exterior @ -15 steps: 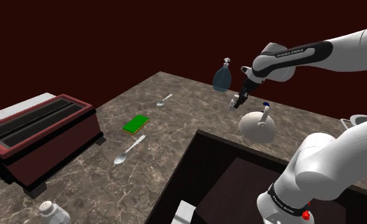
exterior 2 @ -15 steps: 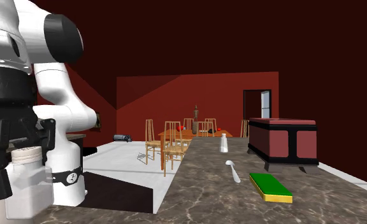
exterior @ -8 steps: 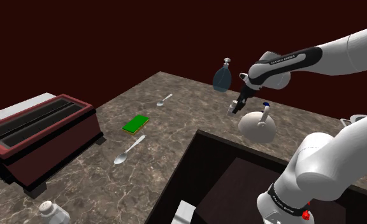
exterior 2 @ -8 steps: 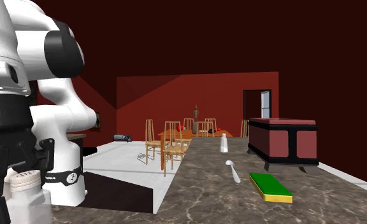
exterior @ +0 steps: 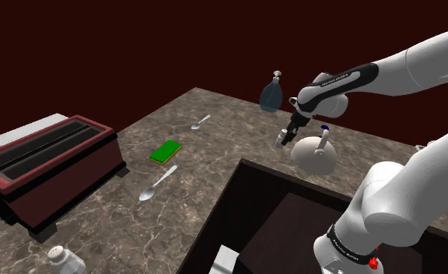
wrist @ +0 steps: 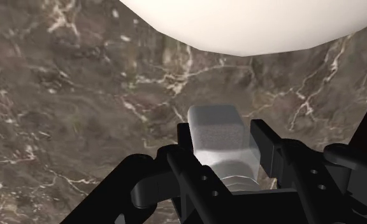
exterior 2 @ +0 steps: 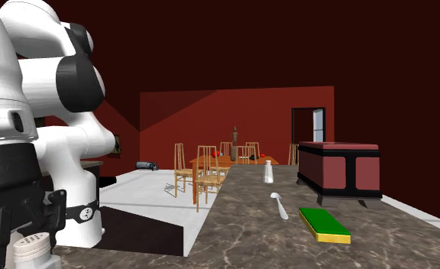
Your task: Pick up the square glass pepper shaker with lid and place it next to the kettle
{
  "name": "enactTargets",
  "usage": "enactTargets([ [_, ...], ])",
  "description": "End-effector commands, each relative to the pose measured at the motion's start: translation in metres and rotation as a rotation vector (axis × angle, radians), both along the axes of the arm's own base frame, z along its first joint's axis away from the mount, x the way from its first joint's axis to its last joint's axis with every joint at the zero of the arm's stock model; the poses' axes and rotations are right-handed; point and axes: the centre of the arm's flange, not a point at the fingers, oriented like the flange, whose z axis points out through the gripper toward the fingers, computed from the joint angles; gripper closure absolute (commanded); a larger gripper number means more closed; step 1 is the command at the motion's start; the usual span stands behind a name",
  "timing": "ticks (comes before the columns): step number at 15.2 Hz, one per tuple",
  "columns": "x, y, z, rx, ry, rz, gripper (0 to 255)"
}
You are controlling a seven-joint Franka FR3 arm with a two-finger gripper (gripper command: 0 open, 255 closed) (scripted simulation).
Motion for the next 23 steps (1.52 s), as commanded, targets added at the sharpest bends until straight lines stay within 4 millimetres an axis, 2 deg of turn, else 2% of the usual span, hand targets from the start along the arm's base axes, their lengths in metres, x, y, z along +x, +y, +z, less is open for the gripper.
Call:
enactTargets([
  [1,0.000,0.000,-0.002,0.000,0.000,0.000,255],
  [6,0.000,0.000,-0.002,0.000,0.000,0.000,255],
  [7,0.000,0.000,-0.002,0.000,0.000,0.000,0],
  [12,0.000,0.000,-0.002,0.000,0.000,0.000,0],
  [16,-0.011,-0.006,0.046,0.000,0.000,0.000,0],
  [23,-0.011,-0.006,0.046,0.000,0.000,0.000,0],
])
